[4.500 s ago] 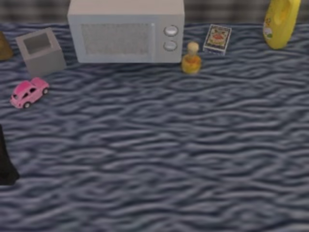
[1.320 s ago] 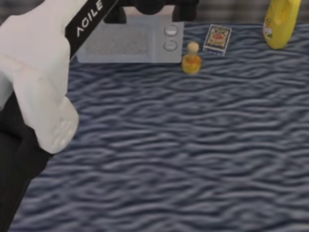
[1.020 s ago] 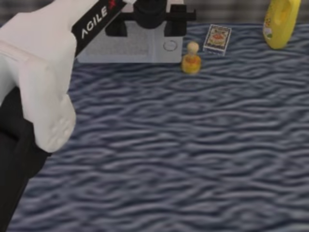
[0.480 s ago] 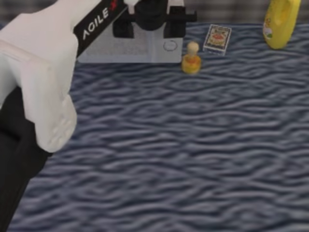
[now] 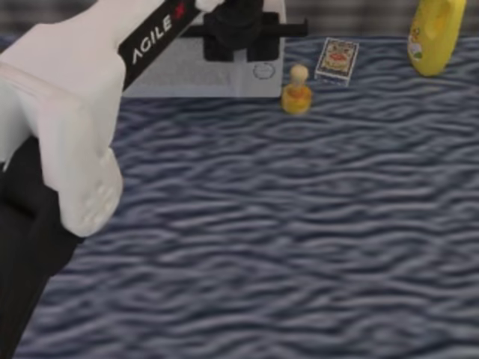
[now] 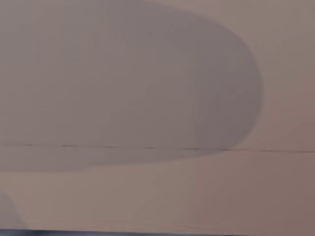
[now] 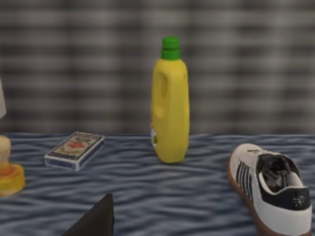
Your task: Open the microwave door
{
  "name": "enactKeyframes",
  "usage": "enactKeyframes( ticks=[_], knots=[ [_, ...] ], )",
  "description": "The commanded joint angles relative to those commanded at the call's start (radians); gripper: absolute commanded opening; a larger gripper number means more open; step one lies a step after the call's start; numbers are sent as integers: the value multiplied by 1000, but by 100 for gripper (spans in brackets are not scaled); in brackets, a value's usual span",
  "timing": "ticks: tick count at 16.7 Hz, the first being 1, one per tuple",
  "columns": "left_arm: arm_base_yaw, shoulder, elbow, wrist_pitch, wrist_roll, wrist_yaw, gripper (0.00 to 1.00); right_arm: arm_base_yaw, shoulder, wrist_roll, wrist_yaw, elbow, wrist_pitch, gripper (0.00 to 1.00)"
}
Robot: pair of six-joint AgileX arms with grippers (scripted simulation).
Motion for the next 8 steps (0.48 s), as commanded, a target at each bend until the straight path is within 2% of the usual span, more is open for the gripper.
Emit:
enactKeyframes(
  ticks=[7, 8],
  knots=[
    [0, 0, 0, 0, 0, 0, 0, 0, 0, 0, 0, 0, 0, 100],
    [-21, -17, -53, -2, -7, 13, 0, 0, 0, 0, 0, 0, 0, 100]
  ],
)
